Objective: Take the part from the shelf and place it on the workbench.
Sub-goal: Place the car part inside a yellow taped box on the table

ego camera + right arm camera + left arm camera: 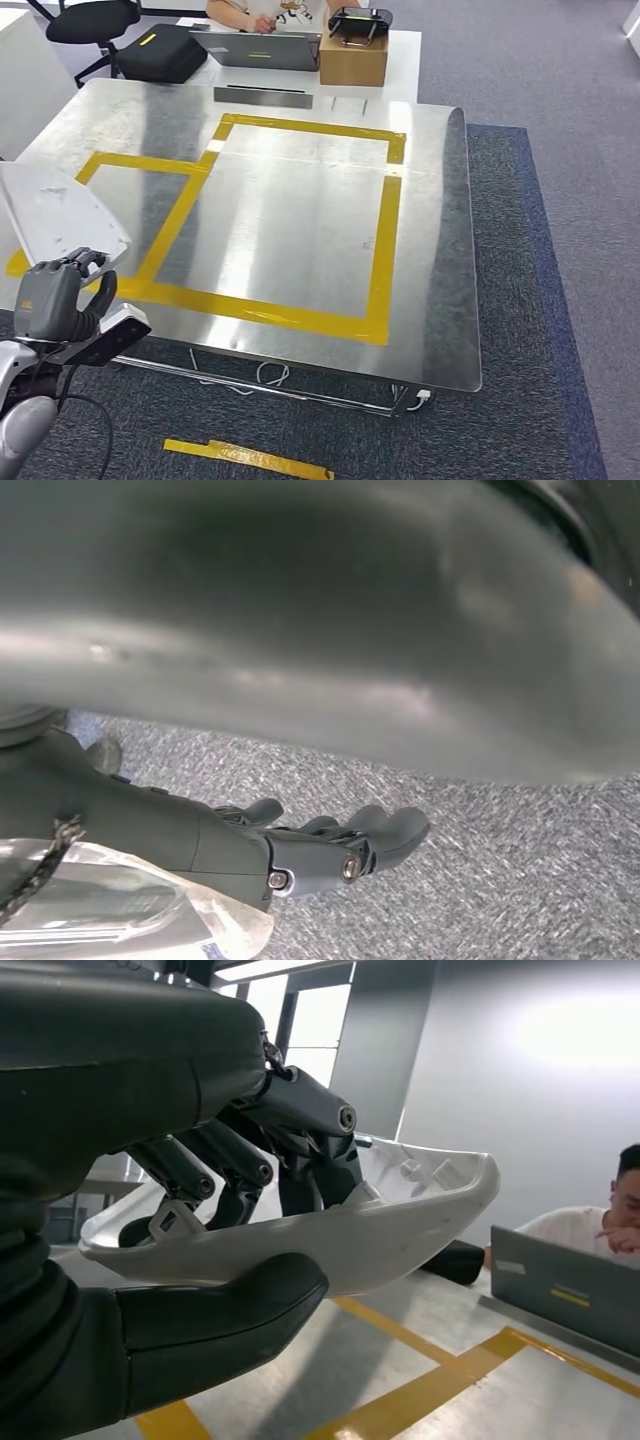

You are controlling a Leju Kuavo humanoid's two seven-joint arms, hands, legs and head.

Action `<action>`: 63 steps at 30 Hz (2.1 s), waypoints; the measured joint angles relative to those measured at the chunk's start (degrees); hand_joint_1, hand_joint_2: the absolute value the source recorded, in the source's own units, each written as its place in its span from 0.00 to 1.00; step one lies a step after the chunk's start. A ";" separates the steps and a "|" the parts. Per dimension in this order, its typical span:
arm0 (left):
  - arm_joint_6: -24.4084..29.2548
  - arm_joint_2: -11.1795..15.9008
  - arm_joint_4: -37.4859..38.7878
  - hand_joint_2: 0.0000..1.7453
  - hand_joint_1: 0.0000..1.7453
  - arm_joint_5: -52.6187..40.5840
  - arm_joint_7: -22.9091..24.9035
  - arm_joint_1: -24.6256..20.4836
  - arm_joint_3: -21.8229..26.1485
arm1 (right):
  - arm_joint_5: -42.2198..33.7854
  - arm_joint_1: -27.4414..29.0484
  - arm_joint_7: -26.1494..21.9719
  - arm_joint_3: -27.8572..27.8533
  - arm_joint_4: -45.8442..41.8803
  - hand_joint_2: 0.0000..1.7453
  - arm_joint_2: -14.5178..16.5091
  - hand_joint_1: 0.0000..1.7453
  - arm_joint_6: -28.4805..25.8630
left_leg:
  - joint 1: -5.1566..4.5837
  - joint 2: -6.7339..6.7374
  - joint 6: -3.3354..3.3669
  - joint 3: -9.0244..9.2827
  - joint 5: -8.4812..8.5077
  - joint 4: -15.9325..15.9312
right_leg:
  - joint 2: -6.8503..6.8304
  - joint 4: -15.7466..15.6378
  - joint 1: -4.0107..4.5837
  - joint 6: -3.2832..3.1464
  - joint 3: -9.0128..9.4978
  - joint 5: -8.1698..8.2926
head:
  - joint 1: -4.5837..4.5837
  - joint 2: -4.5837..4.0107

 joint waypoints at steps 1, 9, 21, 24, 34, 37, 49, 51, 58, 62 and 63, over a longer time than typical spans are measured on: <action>-0.44 0.00 0.07 1.00 1.00 -0.15 -0.04 -0.20 -0.24 | -0.14 -0.02 -0.05 0.00 0.00 0.00 0.00 0.00 0.21 | 0.01 0.00 -0.17 0.00 -0.01 -0.02 | -0.02 0.01 0.01 -0.03 0.00 -0.02 | 0.00 0.00; -3.56 -0.45 4.62 1.00 1.00 -1.15 -1.25 -2.91 -4.00 | -1.95 -0.96 -1.30 0.07 0.98 0.00 0.07 0.00 2.24 | -0.09 0.02 -0.47 0.00 -0.06 -0.01 | 0.01 -0.01 -0.13 -0.05 0.06 -0.02 | 0.02 0.00; -6.86 -2.07 14.78 1.00 1.00 -2.90 -0.81 -7.54 -9.62 | -5.58 -0.96 -2.84 1.54 0.64 0.00 0.09 0.00 0.20 | -0.22 0.02 -0.36 -0.01 -0.13 0.04 | 0.00 -0.14 -0.27 0.03 0.12 0.03 | 0.02 0.00; -7.01 -2.40 16.12 1.00 1.00 -2.92 -0.81 -8.14 -10.34 | -5.79 -0.95 -2.88 1.68 0.63 0.00 0.09 0.00 0.15 | -0.22 0.02 -0.36 -0.01 -0.13 0.04 | 0.02 -0.14 -0.27 0.03 0.10 0.03 | 0.03 0.00; -7.21 -2.85 18.20 1.00 1.00 -2.92 -0.81 -8.83 -11.92 | -6.03 -0.96 -2.96 2.06 0.62 0.00 0.09 0.00 0.14 | -0.22 0.02 -0.36 -0.01 -0.14 0.04 | 0.01 -0.14 -0.26 0.03 0.10 0.02 | 0.03 0.00; -8.21 -3.09 18.53 1.00 1.00 -3.06 -0.78 -9.00 -12.32 | -5.95 -0.95 -3.00 2.08 0.43 0.00 0.07 0.00 0.14 | -0.22 0.03 -0.36 -0.01 -0.14 0.04 | 0.01 -0.14 -0.26 0.03 0.10 0.02 | 0.02 0.00; -9.80 -4.24 22.04 1.00 1.00 -6.33 -0.96 -10.85 -15.90 | -6.14 -1.23 -2.55 2.59 0.00 0.00 0.07 0.00 0.14 | -0.24 0.03 -0.35 -0.01 -0.14 0.04 | 0.01 -0.14 -0.27 0.03 0.11 0.02 | 0.02 0.00; -9.96 -4.24 22.36 1.00 1.00 -6.53 -1.03 -11.05 -16.46 | -6.26 -1.32 -2.59 2.88 0.02 0.00 0.07 0.00 0.13 | -0.24 0.03 -0.35 -0.01 -0.14 0.04 | 0.00 -0.14 -0.27 0.03 0.11 0.02 | 0.02 0.00; -9.64 -4.22 23.59 1.00 0.25 -7.01 -1.83 -11.73 -17.99 | -6.42 -1.40 -3.57 3.23 0.57 0.00 0.11 0.00 0.21 | -0.24 0.02 -0.36 -0.01 -0.14 0.04 | 0.01 -0.14 -0.26 0.03 0.11 0.02 | 0.03 0.00; -9.32 -4.15 23.70 1.00 0.00 -6.97 -1.95 -11.82 -18.47 | -6.43 -1.49 -3.56 3.50 0.58 0.00 0.11 0.00 0.14 | -0.24 0.02 -0.35 -0.01 -0.14 0.04 | -0.02 -0.14 -0.27 0.03 0.13 0.02 | 0.03 0.00; -9.25 -4.13 23.72 0.75 0.00 -6.83 -1.95 -11.84 -18.57 | -6.48 -1.52 -3.55 3.58 0.58 0.00 0.11 0.00 0.13 | -0.24 0.02 -0.35 -0.01 -0.14 0.04 | -0.02 -0.14 -0.27 0.03 0.13 0.02 | 0.03 0.00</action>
